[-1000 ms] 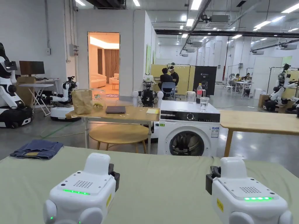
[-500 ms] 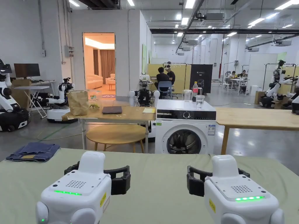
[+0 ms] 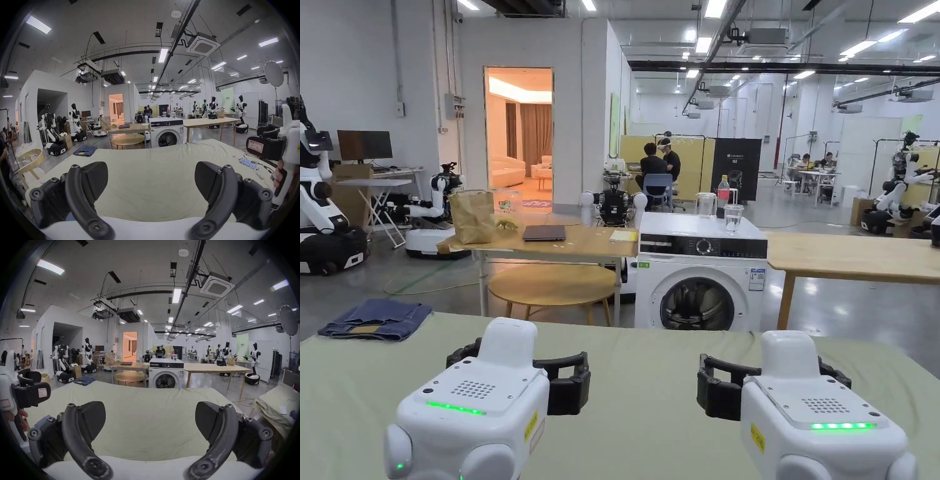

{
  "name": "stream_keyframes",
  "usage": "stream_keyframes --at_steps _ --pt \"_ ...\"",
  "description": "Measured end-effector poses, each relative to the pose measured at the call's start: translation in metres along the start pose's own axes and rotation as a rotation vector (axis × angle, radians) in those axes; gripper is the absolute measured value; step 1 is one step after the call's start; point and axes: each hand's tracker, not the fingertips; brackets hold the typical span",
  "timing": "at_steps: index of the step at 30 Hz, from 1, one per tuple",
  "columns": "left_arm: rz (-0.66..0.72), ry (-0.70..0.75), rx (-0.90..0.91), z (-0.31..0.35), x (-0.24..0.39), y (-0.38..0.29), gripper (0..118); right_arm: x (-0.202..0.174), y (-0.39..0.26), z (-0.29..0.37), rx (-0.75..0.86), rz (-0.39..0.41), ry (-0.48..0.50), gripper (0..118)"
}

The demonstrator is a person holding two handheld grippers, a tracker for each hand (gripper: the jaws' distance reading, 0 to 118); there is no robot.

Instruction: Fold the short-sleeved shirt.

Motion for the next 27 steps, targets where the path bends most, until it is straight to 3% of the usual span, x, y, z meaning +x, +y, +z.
stream_keyframes --at_steps 3,9,27 --pt "0.009 -0.008 -0.001 0.002 0.0 0.001 108 -0.002 -0.002 0.004 0.038 -0.014 -0.056 112" --pt "0.011 -0.016 -0.006 0.003 0.001 0.002 108 0.004 0.003 0.009 0.003 -0.08 0.014 112" --pt "0.027 -0.015 -0.015 0.003 0.001 -0.002 108 0.0 0.003 0.013 0.03 -0.089 -0.032 112"
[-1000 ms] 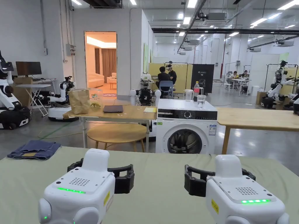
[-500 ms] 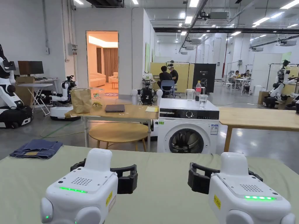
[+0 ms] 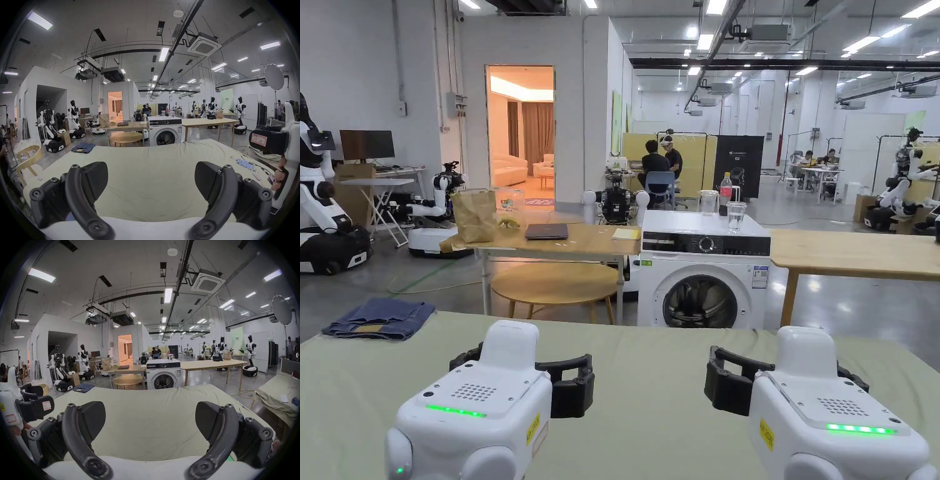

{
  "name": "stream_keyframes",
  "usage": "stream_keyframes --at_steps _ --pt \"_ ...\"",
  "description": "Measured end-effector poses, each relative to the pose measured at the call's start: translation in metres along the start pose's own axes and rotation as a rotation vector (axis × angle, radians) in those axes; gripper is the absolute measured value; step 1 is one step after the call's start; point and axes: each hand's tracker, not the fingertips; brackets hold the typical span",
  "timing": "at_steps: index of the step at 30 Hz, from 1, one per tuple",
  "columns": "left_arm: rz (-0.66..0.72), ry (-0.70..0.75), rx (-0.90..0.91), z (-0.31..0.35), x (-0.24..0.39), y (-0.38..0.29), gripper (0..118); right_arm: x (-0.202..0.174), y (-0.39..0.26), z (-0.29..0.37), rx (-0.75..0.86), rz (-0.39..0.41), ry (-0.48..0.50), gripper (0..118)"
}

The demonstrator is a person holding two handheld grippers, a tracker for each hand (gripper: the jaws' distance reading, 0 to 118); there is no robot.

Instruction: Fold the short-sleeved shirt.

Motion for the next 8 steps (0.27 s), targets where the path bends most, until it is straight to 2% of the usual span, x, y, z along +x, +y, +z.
stream_keyframes --at_steps 5,6,8 --pt "-0.002 0.002 0.002 0.0005 0.0012 -0.001 108 -0.005 -0.0007 -0.0008 -0.003 0.037 -0.046 112" --pt "-0.003 0.005 0.003 0.0005 0.0013 -0.0012 108 -0.0022 -0.0021 0.0024 0.027 0.017 -0.002 112" --pt "0.0 0.008 0.009 0.0009 0.0013 -0.0012 108 0.0001 -0.0001 0.0056 0.014 -0.015 0.005 112"
